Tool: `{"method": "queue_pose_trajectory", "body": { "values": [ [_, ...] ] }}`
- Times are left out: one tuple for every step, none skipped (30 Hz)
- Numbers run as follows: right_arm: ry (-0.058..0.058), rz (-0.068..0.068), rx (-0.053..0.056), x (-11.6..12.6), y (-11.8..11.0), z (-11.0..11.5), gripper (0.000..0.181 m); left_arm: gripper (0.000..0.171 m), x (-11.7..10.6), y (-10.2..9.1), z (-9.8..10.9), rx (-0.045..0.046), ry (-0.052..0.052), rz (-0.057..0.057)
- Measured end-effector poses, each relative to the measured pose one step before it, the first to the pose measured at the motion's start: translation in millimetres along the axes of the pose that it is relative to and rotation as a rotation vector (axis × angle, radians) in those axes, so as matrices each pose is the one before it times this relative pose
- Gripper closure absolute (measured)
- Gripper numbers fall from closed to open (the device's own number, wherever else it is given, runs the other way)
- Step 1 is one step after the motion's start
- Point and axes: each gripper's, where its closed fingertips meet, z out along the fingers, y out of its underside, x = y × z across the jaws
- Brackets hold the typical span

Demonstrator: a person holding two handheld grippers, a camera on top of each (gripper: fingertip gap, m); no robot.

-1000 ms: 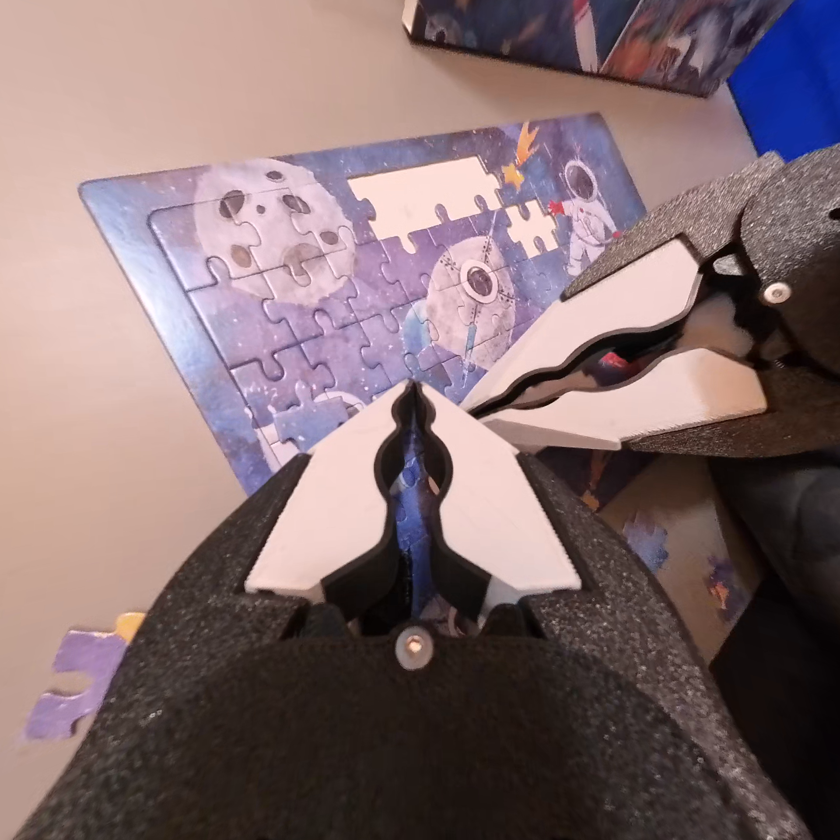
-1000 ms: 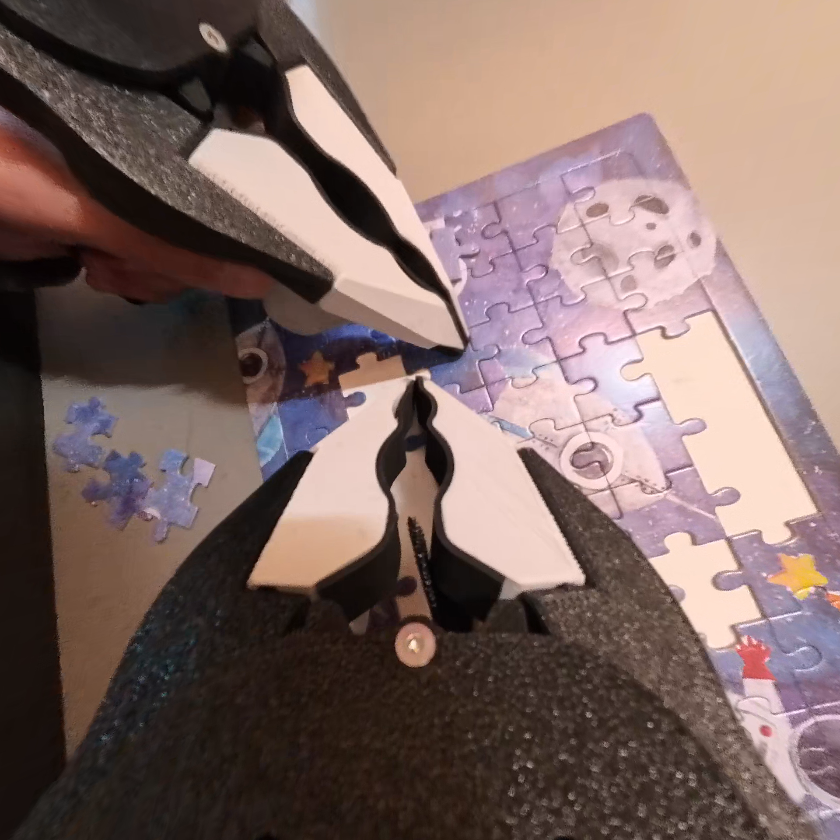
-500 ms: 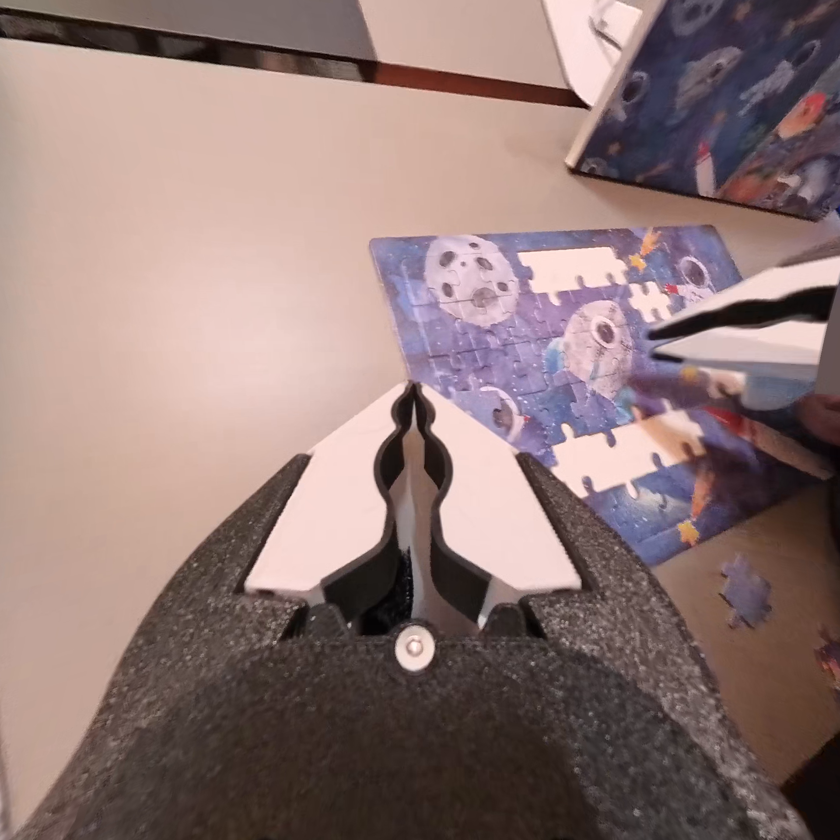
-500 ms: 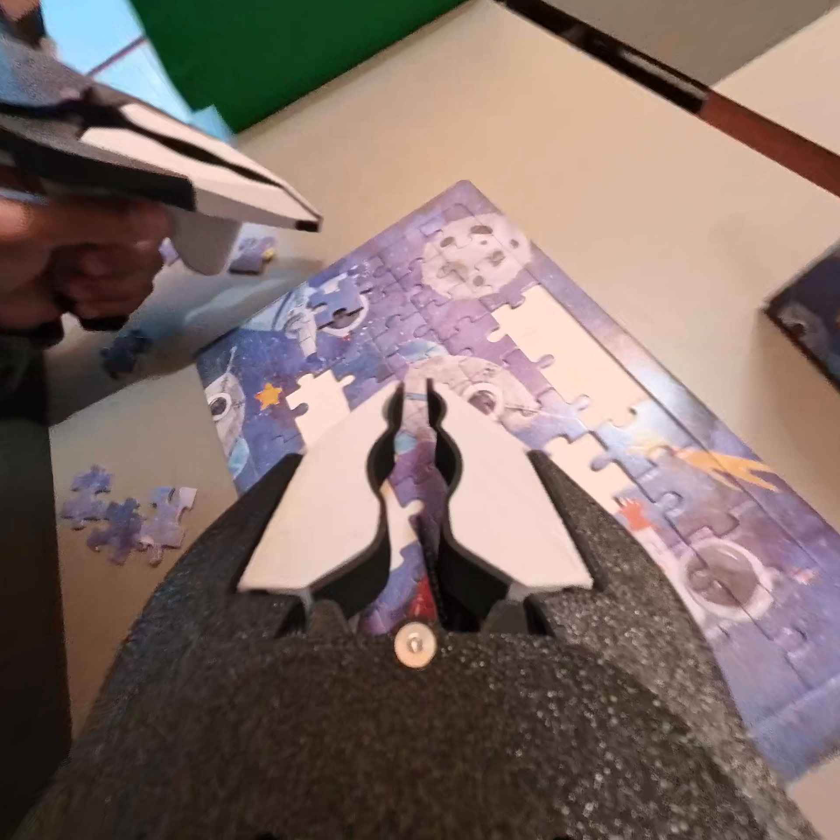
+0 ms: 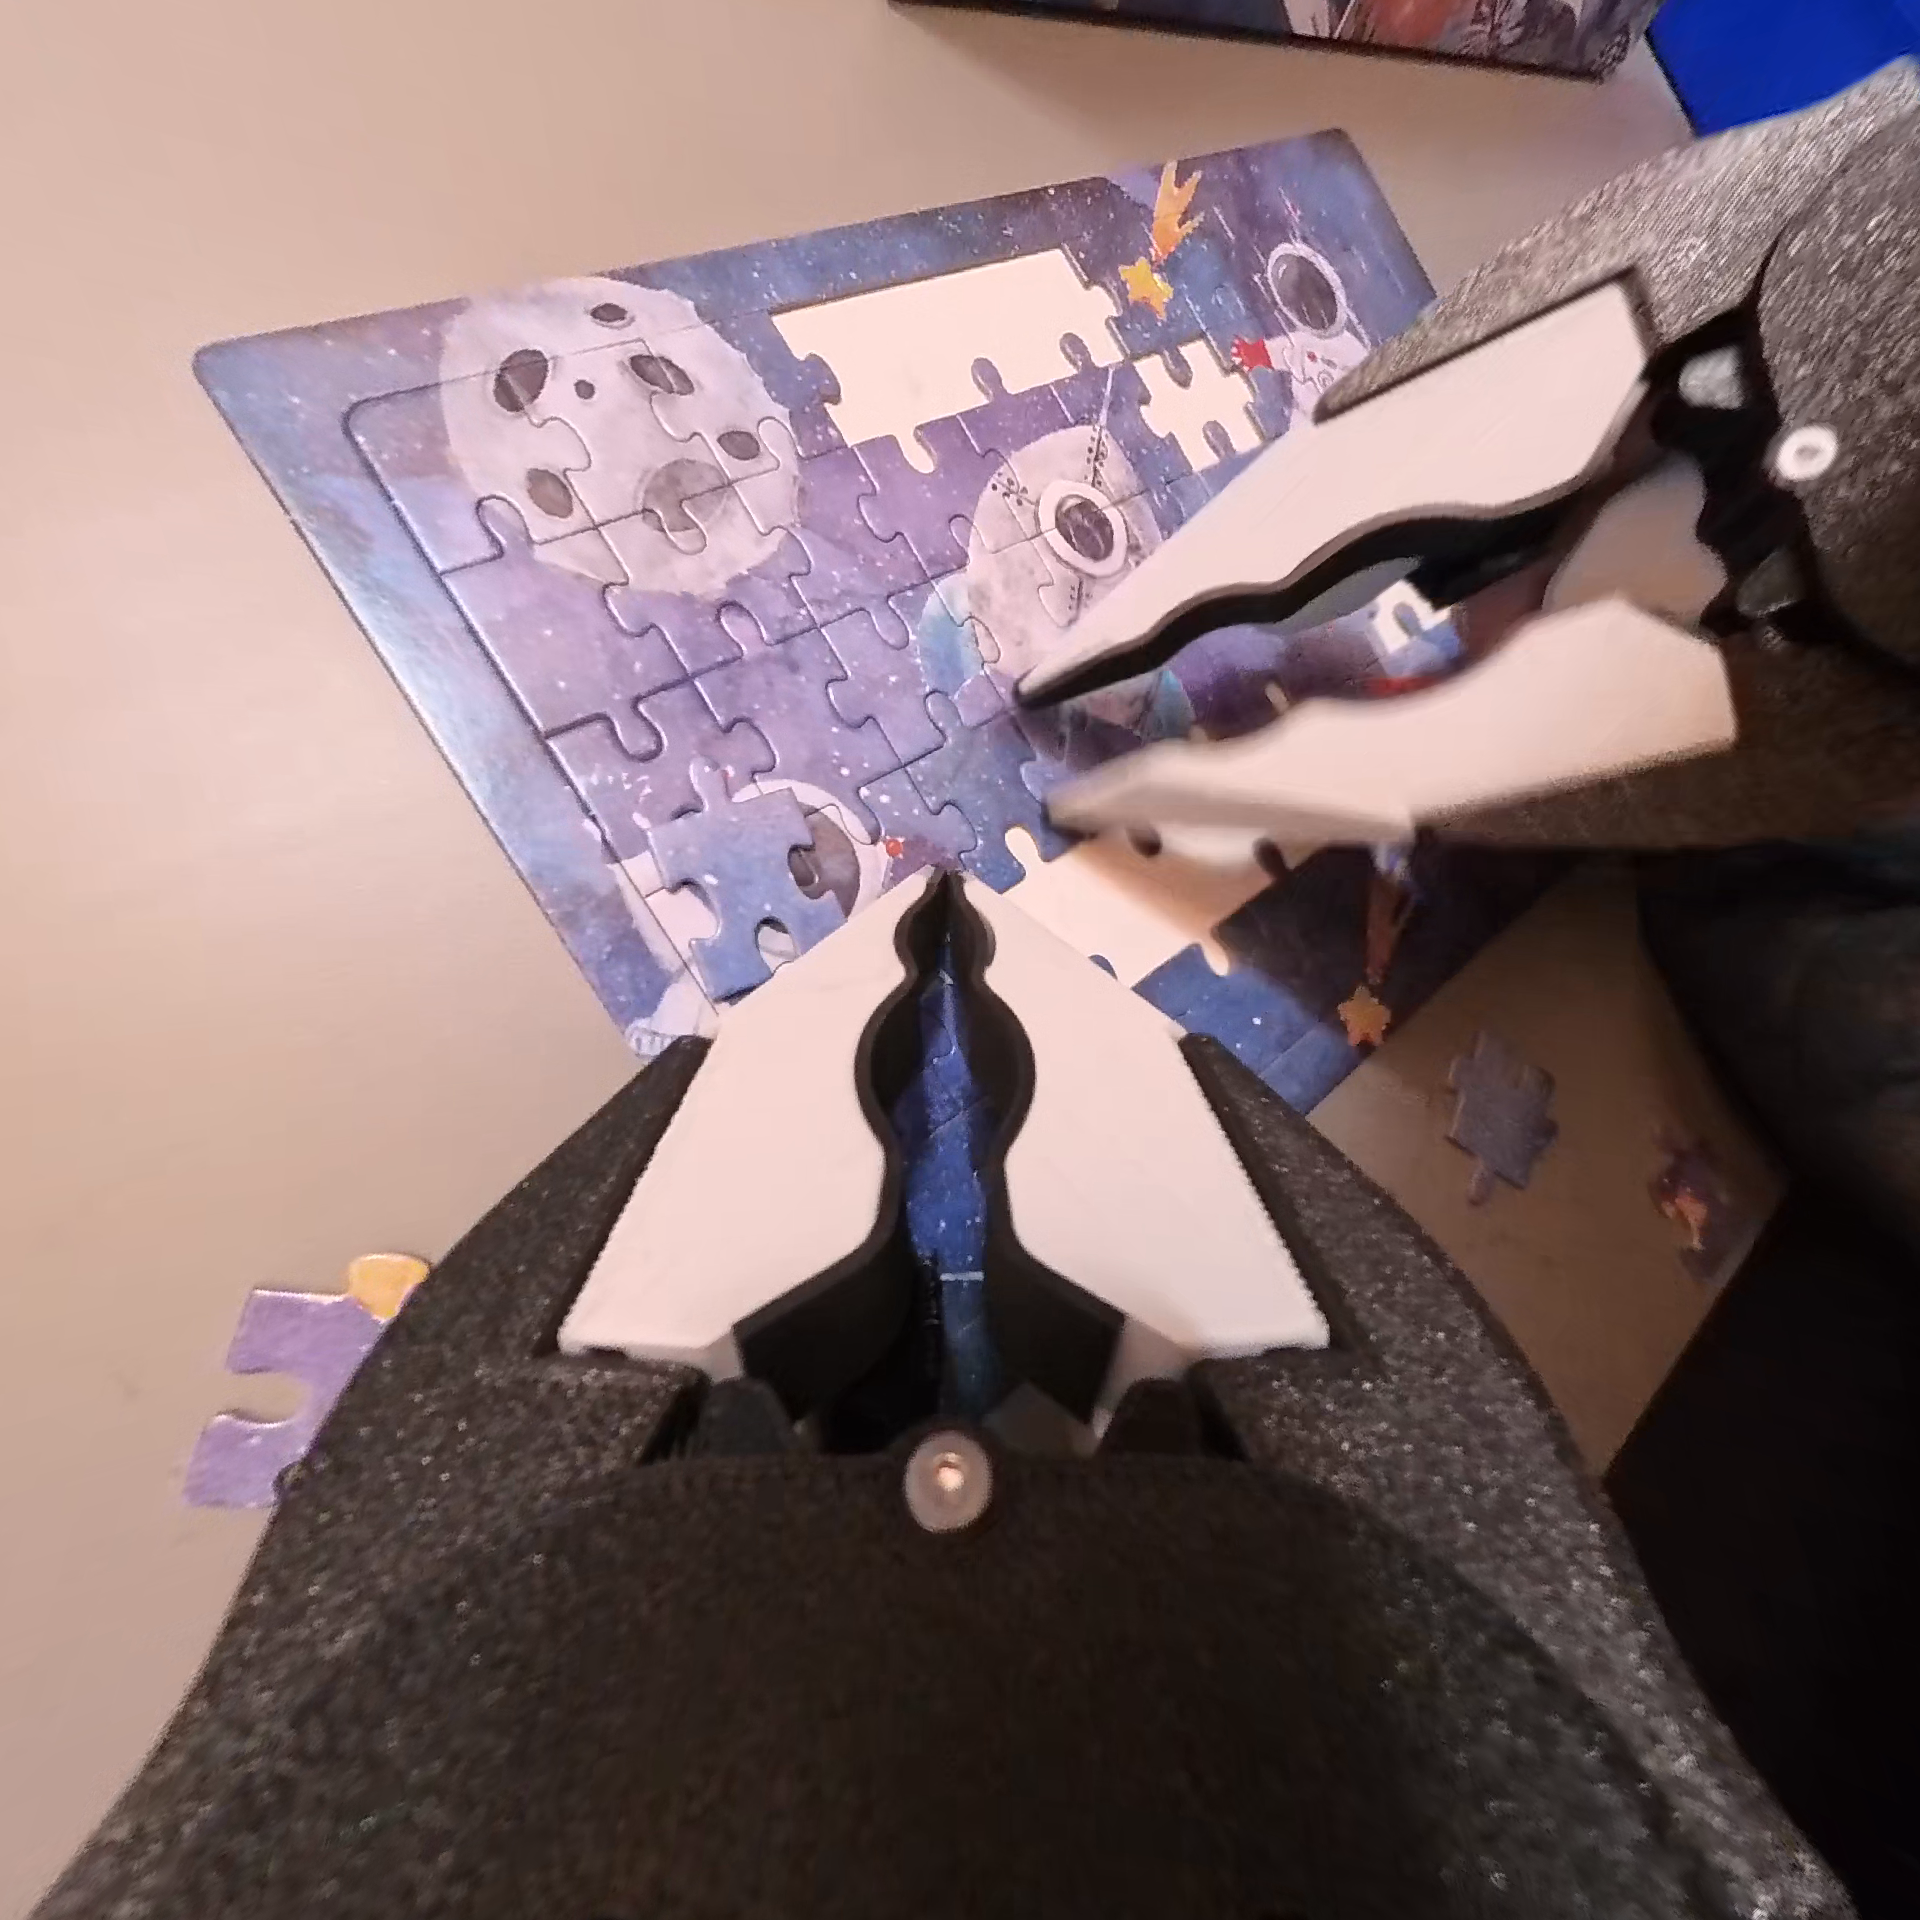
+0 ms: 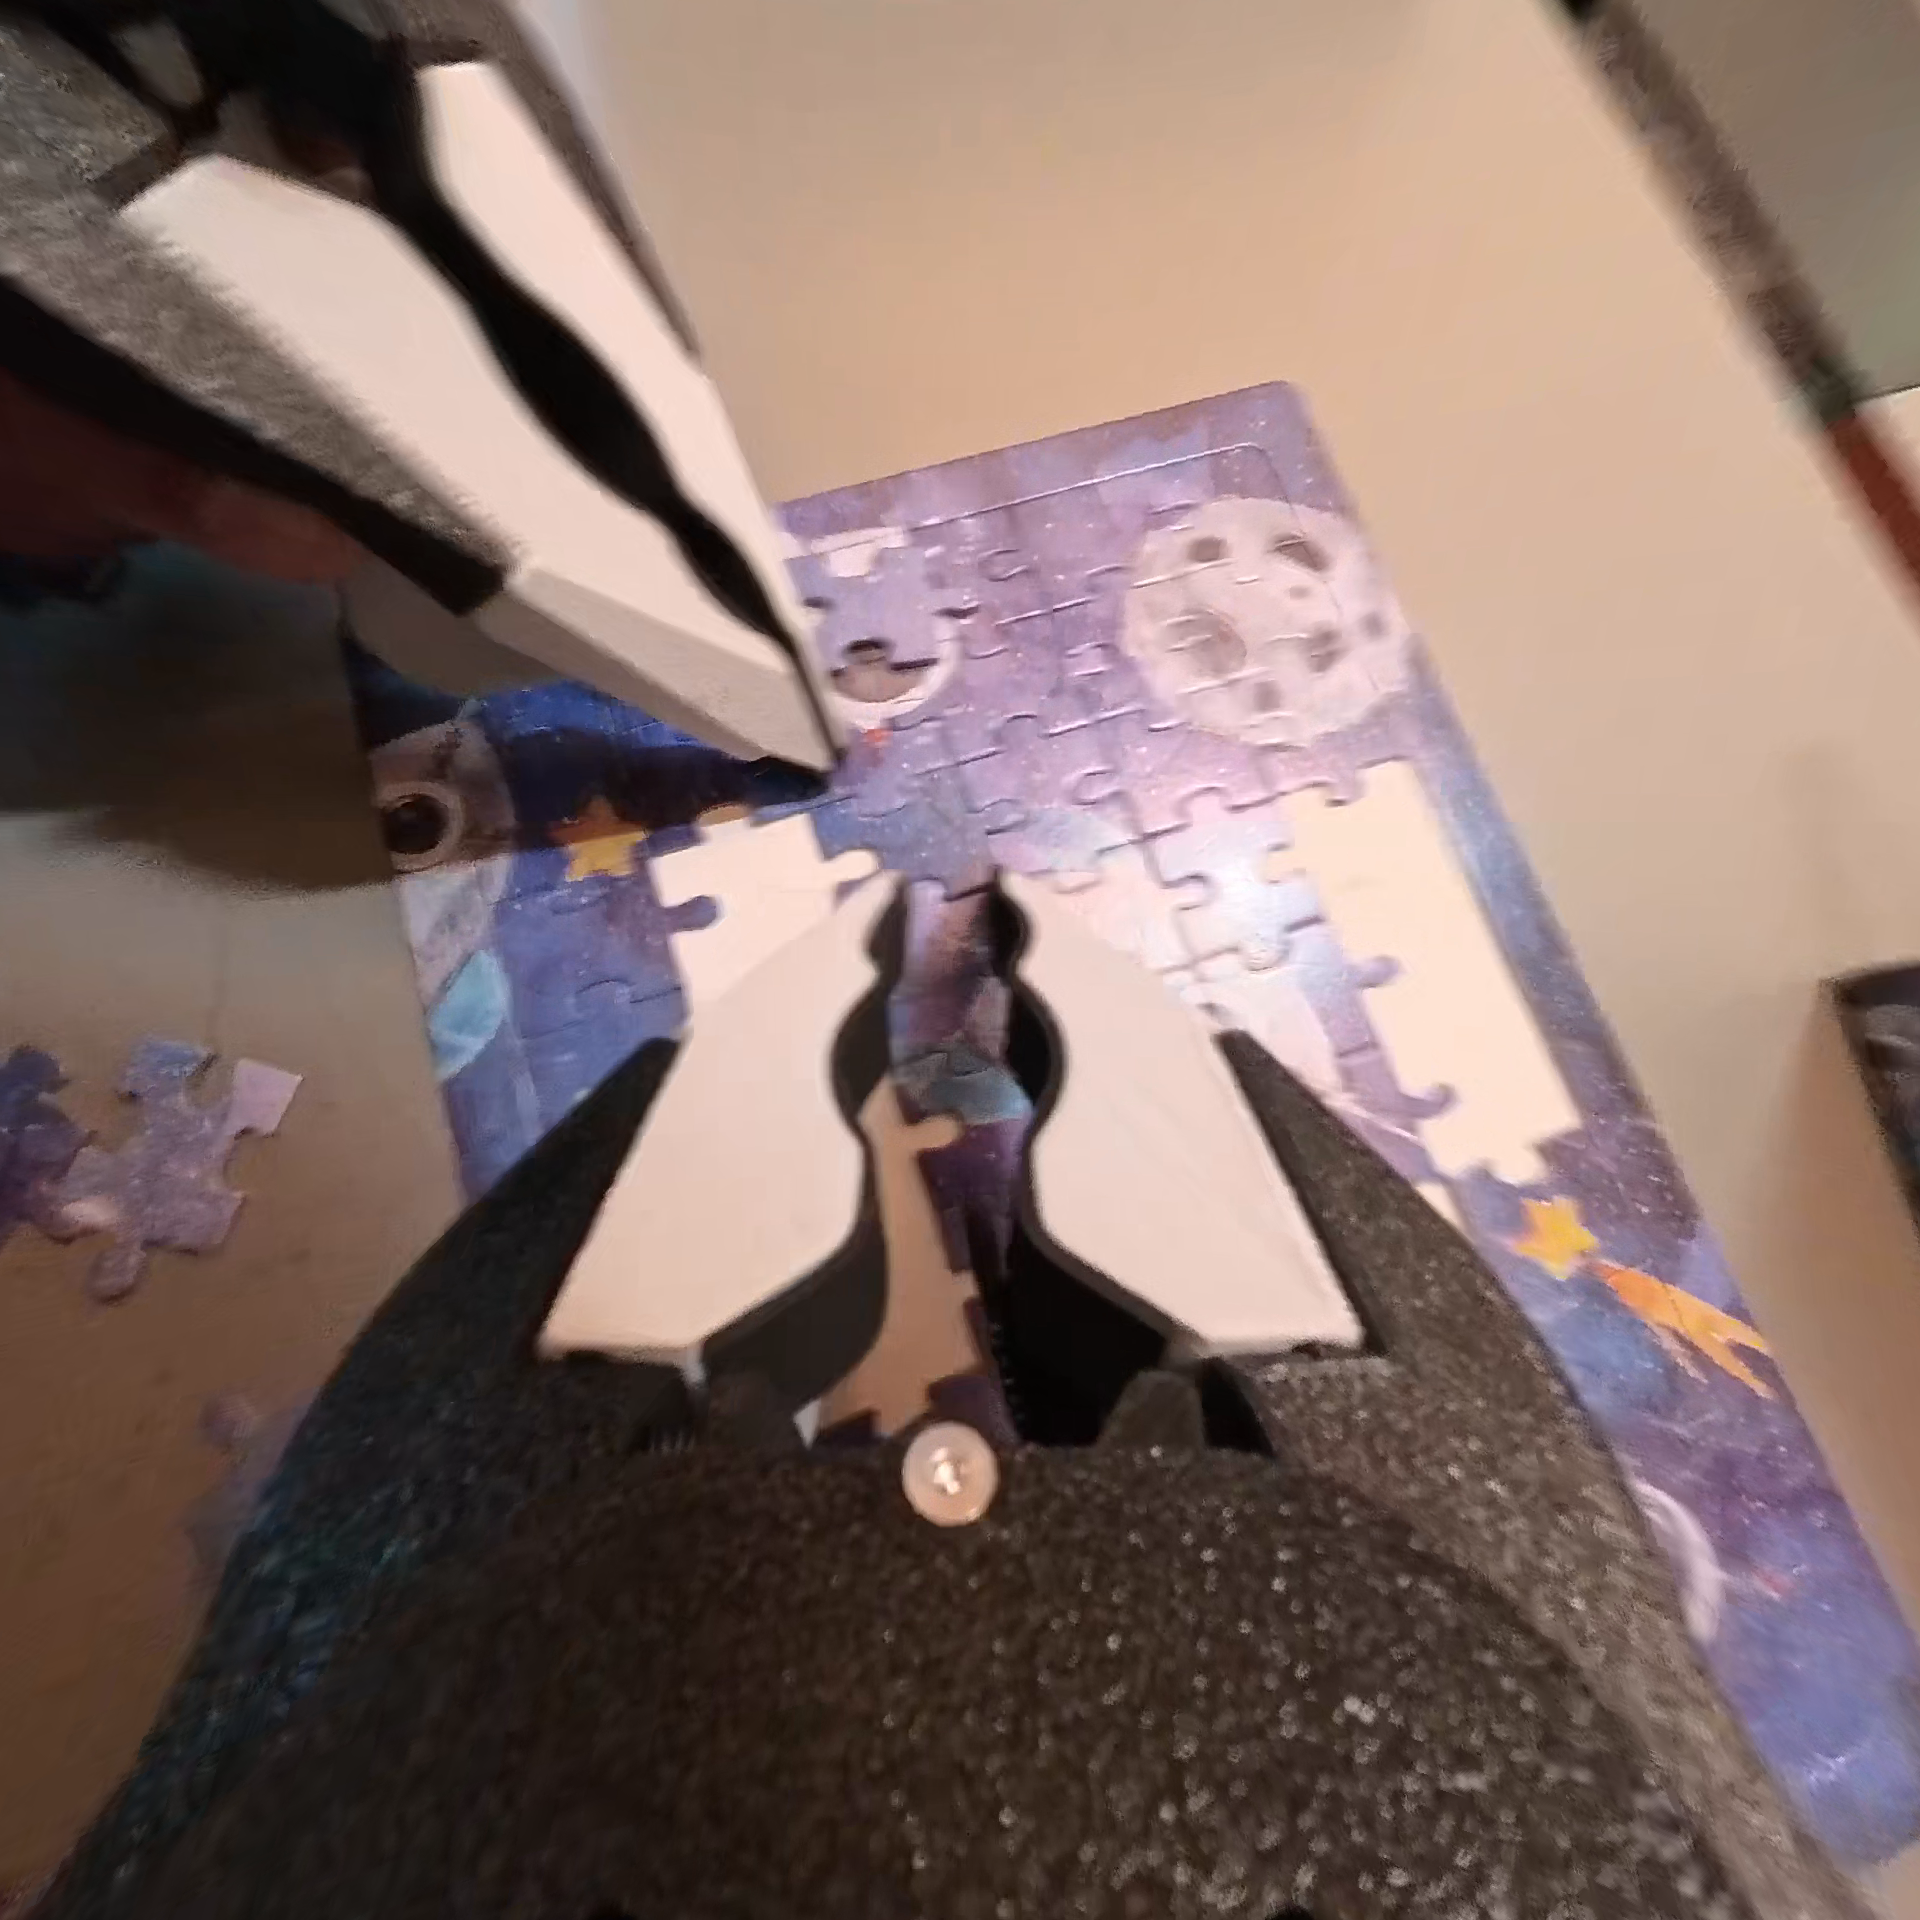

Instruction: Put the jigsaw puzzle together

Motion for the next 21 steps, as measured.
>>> {"method": "queue_pose_trajectory", "body": {
  "values": [
    [0.0544,-0.0173,0.0179,8.63,-2.37,-3.11,0.176,0.171,0.12,0.08,-0.05,-0.00057,-0.0038,0.0068],
    [0.0074,-0.0069,0.0137,2.08,-1.85,-3.16,0.175,0.171,-0.07,0.02,0.12,-0.00101,-0.0042,0.0076],
    [-0.0366,0.0183,0.007,-4.03,-1.17,-2.04,0.172,0.171,0.01,-0.02,0.15,-0.00043,-0.0018,0.0036],
    [-0.0555,0.0275,-0.0068,-7.25,1.02,0.24,0.162,0.171,0.02,-0.09,0.05,0.00053,0.0015,-0.0015],
    [-0.0494,0.0099,-0.0213,-8.1,3.17,2.28,0.153,0.171,0.08,-0.14,0.03,0.001,0.0033,-0.004],
    [-0.0066,-0.0172,-0.0206,-3.52,3.14,3.37,0.151,0.171,0.01,-0.25,0.14,0.00098,0.0042,-0.0053],
    [0.0177,-0.0306,-0.0102,-0.62,0.81,3.21,0.151,0.171,0.05,-0.08,0.05,0.00069,0.0039,-0.0049],
    [0.0172,-0.0214,0.0048,0.11,-2.37,1.63,0.152,0.171,-0.08,-0.08,0.04,0.00118,0.003,-0.0039],
    [0.006,-0.0071,0.0044,0.13,-2.86,1.29,0.155,0.171,0.04,-0.08,0.04,0.00115,0.0035,-0.0046],
    [0.0136,-0.0048,-0.0097,2.34,0.02,2.19,0.159,0.171,0.02,0.01,-0.01,0.0015,0.0025,-0.0047],
    [0.0065,-0.0108,0.0024,1.88,-0.77,0.47,0.158,0.171,0.07,0.07,-0.09,0.00058,0.001,-0.0025],
    [0.0255,-0.0011,-0.0057,5.86,1.3,0.33,0.157,0.171,0.05,0.09,0.06,0.00033,0.0002,0.0001],
    [0.0068,0.0064,0.0047,3.31,-0.45,-0.57,0.153,0.171,0.03,0.03,-0.01,0.00078,-0.0004,0.0004],
    [0.0043,0.0065,0.0018,2.01,-0.53,-0.58,0.151,0.171,0.06,0.07,-0.08,0.00137,-0.0011,0.0027],
    [0.0198,-0.0025,0.0087,2.93,-1.88,-1.47,0.163,0.171,0.0,-0.02,0.06,0.00185,0.0004,0.001],
    [-0.0098,-0.0163,0.0136,-2.59,-2.51,-2.02,0.161,0.171,0.06,-0.09,-0.01,0.00154,0.0026,-0.0035],
    [-0.0352,0.0011,-0.0006,-6.15,-1.49,-0.32,0.155,0.171,0.04,-0.11,-0.01,0.00136,0.005,-0.007],
    [-0.0494,0.0071,-0.0172,-8.68,0.45,2.39,0.142,0.171,-0.02,-0.25,-0.03,0.00104,0.0084,-0.0105],
    [-0.0036,-0.0041,-0.0109,-2.48,-0.09,3.58,0.139,0.171,0.06,-0.15,-0.02,0.00094,0.0098,-0.0129],
    [0.0244,-0.0117,-0.0058,1.66,-0.21,3.34,0.142,0.171,0.02,-0.07,-0.17,0.00052,0.0079,-0.0103],
    [0.0079,-0.0032,0.0103,0.74,-2.79,0.95,0.149,0.171,-0.1,-0.08,-0.13,0.0002,0.004,-0.0053]
  ]
}}
